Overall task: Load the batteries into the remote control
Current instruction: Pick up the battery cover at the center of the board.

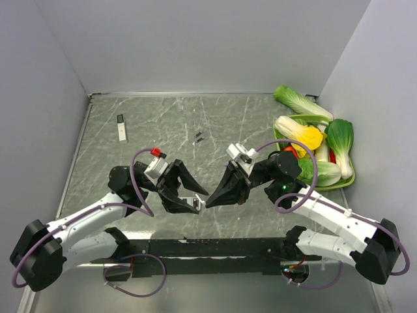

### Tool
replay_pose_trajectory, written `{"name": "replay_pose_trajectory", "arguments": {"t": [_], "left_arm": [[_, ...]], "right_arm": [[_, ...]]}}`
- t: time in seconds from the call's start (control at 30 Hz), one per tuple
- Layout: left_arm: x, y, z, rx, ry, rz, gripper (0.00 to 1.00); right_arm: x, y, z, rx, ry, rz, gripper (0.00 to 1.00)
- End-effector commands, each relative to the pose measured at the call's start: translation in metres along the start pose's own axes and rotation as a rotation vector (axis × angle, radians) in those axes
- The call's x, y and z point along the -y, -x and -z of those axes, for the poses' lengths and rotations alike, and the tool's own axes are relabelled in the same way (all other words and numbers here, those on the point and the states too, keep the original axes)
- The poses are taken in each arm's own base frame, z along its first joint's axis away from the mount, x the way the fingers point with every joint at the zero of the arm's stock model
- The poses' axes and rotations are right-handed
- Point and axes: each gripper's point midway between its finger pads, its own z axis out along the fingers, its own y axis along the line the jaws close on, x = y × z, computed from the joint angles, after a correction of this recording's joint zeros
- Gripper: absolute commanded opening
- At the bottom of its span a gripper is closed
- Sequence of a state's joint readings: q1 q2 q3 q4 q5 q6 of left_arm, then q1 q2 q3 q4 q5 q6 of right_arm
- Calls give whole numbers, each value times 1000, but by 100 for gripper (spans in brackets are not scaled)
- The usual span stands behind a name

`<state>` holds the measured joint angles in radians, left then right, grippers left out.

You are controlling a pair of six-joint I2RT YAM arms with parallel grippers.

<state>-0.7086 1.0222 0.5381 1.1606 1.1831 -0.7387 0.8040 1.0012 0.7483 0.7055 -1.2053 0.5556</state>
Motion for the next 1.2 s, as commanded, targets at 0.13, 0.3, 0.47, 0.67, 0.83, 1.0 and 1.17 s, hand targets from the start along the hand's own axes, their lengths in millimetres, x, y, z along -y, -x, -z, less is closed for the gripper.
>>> {"name": "replay_pose_trajectory", "arguments": {"t": [0.13, 0.3, 0.47, 0.67, 0.83, 1.0, 1.17], "left_arm": [[10, 11, -8, -19, -71, -87, 46], [15, 12, -8, -12, -86, -94, 38], [21, 12, -7, -13, -102, -98, 28], [15, 8, -7, -25, -76, -85, 2], [3, 2, -6, -40, -8, -42, 1], [-42, -9, -1, -55, 240, 78, 1], [-89, -55, 13, -140, 484, 419, 1]], "right_arm": [[-11, 18, -2, 21, 67, 87, 0], [-10, 14, -2, 9, 86, 72, 0], [-8, 9, -3, -4, 103, 67, 0], [-3, 4, -2, -21, 98, 62, 0], [8, -1, 6, -47, 26, 54, 37], [38, -10, 26, -129, -221, 169, 78], [66, -24, 65, -269, -531, 266, 99]]}}
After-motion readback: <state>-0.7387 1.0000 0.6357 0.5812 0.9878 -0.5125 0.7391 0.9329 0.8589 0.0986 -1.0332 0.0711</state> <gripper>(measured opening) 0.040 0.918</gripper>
